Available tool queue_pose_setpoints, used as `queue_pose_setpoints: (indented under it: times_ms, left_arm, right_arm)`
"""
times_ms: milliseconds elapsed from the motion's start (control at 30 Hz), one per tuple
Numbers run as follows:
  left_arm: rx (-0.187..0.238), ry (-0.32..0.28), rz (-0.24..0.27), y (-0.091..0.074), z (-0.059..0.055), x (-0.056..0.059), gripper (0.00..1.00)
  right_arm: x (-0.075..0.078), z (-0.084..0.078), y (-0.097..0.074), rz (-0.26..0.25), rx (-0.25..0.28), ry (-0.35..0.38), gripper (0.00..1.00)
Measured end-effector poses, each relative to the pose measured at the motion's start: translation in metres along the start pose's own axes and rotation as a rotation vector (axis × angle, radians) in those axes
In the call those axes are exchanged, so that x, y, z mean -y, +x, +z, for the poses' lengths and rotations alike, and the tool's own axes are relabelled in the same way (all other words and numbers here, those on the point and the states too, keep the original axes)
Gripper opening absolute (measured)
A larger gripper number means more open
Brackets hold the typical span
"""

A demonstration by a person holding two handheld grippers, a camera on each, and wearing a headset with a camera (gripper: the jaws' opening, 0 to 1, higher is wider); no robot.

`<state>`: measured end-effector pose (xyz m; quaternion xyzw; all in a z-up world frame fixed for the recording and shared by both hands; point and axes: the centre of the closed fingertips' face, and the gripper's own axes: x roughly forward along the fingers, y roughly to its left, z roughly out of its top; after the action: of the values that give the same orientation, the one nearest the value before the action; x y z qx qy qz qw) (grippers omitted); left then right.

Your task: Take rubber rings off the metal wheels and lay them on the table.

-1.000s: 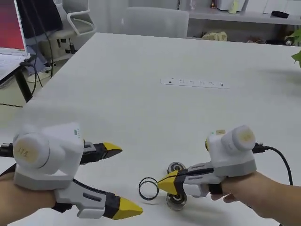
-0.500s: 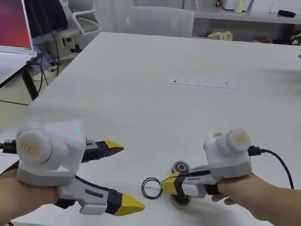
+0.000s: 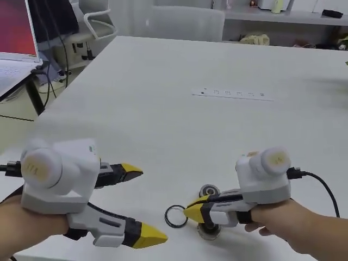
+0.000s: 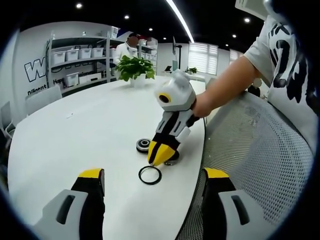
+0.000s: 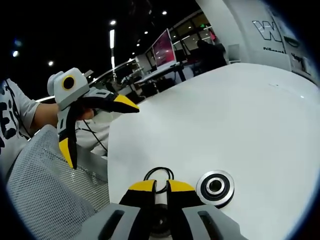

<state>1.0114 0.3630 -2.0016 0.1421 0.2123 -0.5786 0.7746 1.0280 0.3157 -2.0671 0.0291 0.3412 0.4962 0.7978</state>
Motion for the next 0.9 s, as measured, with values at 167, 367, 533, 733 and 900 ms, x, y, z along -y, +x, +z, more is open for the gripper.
queue_pose_setpoints:
  times_ms: [167, 367, 533, 733, 900]
  left_arm:
    - [-0.002, -0.004, -0.001, 0.001, 0.000, -0.001, 0.77]
    - [-0.005, -0.002, -0.010, 0.005, 0.003, -0.001, 0.76]
    - [-0.010, 0.029, -0.019, 0.009, 0.010, 0.000, 0.75]
    - [0.003, 0.031, -0.029, 0.016, 0.022, -0.004, 0.73]
    - [0.006, 0.034, -0.034, 0.021, 0.028, -0.008, 0.71]
  right_arm:
    - [0.000, 0.008, -0.009, 0.001, 0.034, -0.001, 0.07]
    - [0.006, 0.015, -0.022, -0.007, 0.078, 0.019, 0.09]
    - [0.010, 0.022, -0.034, -0.007, 0.114, 0.032, 0.09]
    - [0.019, 0.023, -0.047, -0.037, 0.118, 0.011, 0.12]
    - [0.027, 0.023, -0.059, -0.065, 0.114, -0.017, 0.13]
